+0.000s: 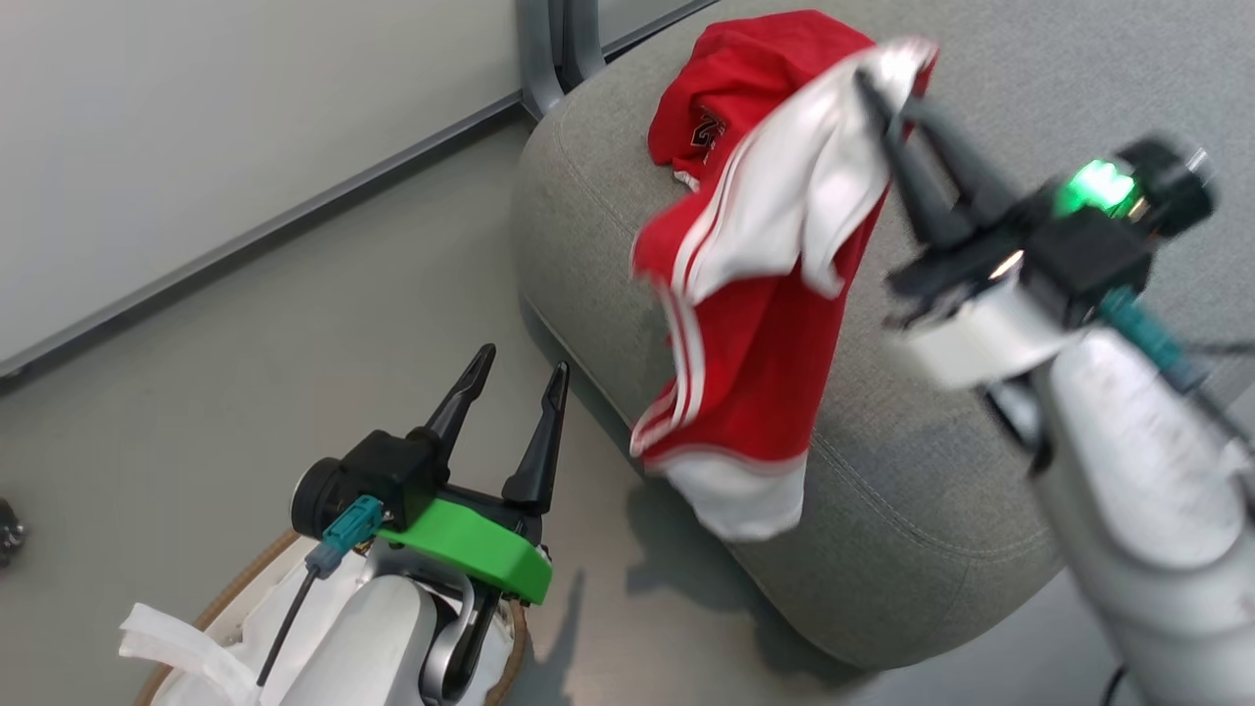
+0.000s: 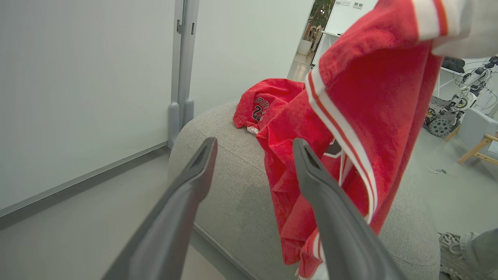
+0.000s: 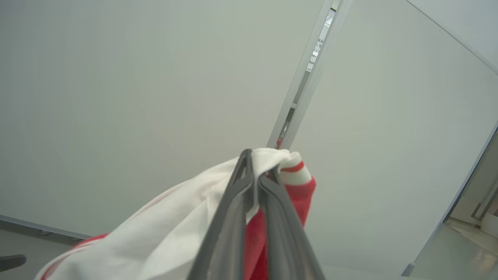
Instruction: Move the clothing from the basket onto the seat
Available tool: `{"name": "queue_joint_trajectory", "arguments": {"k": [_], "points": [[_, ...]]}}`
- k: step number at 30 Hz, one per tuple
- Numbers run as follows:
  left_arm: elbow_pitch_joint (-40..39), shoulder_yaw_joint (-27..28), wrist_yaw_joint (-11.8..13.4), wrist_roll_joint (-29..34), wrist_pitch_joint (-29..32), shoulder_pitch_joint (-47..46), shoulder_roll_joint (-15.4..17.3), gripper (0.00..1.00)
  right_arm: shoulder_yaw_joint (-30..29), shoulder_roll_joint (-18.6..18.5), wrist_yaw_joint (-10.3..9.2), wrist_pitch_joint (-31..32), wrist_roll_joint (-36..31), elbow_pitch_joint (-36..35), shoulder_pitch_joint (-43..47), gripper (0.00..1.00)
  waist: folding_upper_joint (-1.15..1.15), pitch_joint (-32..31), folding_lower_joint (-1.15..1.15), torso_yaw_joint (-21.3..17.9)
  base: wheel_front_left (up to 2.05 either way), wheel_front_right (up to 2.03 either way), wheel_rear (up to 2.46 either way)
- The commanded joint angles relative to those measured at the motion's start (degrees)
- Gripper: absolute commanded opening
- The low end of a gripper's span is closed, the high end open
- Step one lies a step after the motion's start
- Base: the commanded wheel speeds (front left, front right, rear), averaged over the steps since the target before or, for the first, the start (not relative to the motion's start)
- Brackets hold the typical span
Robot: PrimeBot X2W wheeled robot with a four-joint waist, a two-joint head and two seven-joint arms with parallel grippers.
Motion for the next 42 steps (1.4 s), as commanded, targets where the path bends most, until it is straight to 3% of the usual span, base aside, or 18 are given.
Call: {"name": "queue_joint_trajectory", "arguments": {"k": [1,5,12,17,24,37,38,40,41,42], "points": [[-0.4,0.4,-0.1,0.6,0.0,-0.8,0.7,1.00,-0.3,-1.9,-0.08,-0.1,-0.6,0.4,-4.0,0.00,0.00,1.7,0.00,0.2,0.00,0.00,0.00],[-1.6,0.8,-0.1,0.9,0.0,-0.8,1.1,1.00,-2.4,-8.1,-0.08,-0.1,-1.7,3.7,-15.6,0.00,0.00,4.1,0.00,1.2,0.00,0.00,0.00],[-3.1,-2.8,-0.1,0.3,0.0,-4.0,2.6,1.00,-9.4,-17.6,-0.08,-0.1,-3.3,13.1,-32.2,0.00,0.00,9.4,0.00,6.8,0.00,0.00,0.00],[-3.8,-4.2,-0.1,-0.3,0.0,-6.1,3.7,1.00,-11.1,-20.5,-0.08,0.1,-4.2,20.7,-38.0,0.00,0.00,13.4,0.00,10.0,0.00,0.00,0.00],[-5.1,-5.9,-0.1,-0.8,0.0,-8.8,5.3,1.00,-14.1,-17.0,-0.08,-0.1,-4.5,28.0,-34.9,0.00,0.00,19.1,0.00,13.3,0.00,0.00,0.00],[-6.0,-9.3,-0.1,-0.8,0.0,-11.8,6.8,1.00,-19.4,-5.8,-0.08,-0.1,-7.7,29.1,-15.1,0.00,0.00,22.8,0.00,13.7,0.00,0.00,0.00],[-6.0,-9.3,-0.1,-0.8,0.0,-11.6,6.7,1.00,-19.5,-5.2,-0.08,-0.1,-7.9,29.0,-13.7,0.05,0.00,22.6,0.00,13.4,0.00,0.00,0.00],[-6.0,-9.3,-0.1,-0.9,0.0,-11.2,6.5,1.00,-20.7,-4.1,-0.08,-0.1,-8.0,28.7,-11.4,0.41,0.00,22.0,0.00,12.8,0.00,0.00,0.00],[-5.9,-9.3,-0.1,-0.8,0.0,-10.9,6.4,1.00,-21.3,-3.5,-0.08,-0.1,-8.1,28.3,-10.1,0.61,0.00,21.5,0.00,12.5,0.00,0.00,0.00],[-5.8,-9.3,-0.1,-0.9,0.0,-10.6,6.4,1.00,-21.7,-3.1,-0.08,-0.1,-8.2,28.0,-9.0,0.98,0.00,21.1,0.00,12.2,0.00,0.00,0.00]]}}
